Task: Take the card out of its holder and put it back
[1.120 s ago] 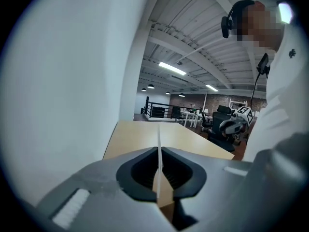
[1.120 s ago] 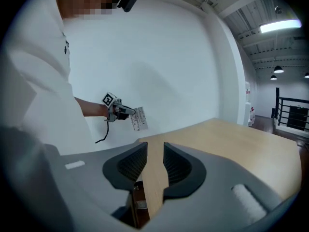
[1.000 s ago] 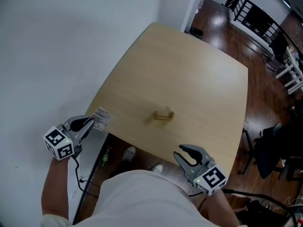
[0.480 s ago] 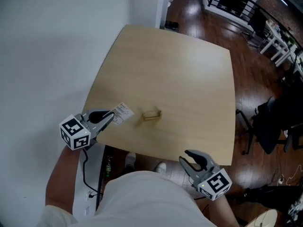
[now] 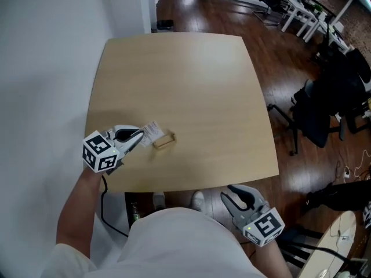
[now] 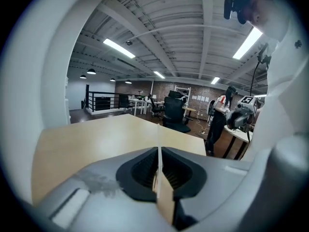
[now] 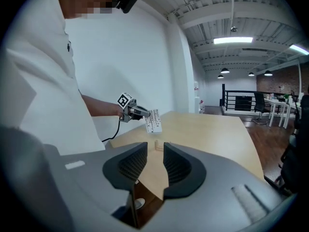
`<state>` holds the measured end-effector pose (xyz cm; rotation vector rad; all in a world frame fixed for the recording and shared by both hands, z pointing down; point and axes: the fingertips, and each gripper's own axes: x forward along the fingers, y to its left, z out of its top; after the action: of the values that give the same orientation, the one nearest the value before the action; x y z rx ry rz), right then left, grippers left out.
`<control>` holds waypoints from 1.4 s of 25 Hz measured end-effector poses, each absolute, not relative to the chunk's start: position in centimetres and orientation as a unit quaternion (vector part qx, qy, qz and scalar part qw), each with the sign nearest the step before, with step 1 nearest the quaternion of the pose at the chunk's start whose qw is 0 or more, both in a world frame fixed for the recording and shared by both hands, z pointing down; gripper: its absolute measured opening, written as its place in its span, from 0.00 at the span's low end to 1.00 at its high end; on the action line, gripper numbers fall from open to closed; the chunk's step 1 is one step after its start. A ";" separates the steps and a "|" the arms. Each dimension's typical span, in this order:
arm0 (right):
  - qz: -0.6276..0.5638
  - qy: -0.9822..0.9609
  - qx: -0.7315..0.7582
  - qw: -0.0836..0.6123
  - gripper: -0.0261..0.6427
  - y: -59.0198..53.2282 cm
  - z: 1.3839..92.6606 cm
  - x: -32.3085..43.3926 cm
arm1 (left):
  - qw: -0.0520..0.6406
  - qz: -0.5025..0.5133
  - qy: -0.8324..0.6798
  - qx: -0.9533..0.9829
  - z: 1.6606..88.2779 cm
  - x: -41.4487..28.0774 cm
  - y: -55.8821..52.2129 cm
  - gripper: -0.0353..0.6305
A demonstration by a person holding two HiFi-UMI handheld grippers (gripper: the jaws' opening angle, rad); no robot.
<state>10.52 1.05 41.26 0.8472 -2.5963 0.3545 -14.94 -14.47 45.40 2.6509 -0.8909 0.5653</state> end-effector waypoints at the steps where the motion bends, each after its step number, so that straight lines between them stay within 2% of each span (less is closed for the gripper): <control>1: 0.129 -0.921 0.312 0.193 0.20 1.3 41.3 10.8 | 0.144 0.200 -0.301 0.921 45.9 -14.5 -15.0 0.08; 16: 0.152 -0.883 0.393 0.206 0.20 4.0 41.8 11.1 | 0.154 0.218 -0.245 0.932 50.9 -11.5 -18.2 0.08; 35: 0.162 -0.880 0.396 0.208 0.20 3.2 42.6 10.8 | 0.155 0.236 -0.224 0.933 53.0 -10.9 -18.7 0.08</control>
<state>10.76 3.21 42.55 1.1018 -2.4484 0.4499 -10.92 -18.71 52.95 2.6721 -0.6409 0.6757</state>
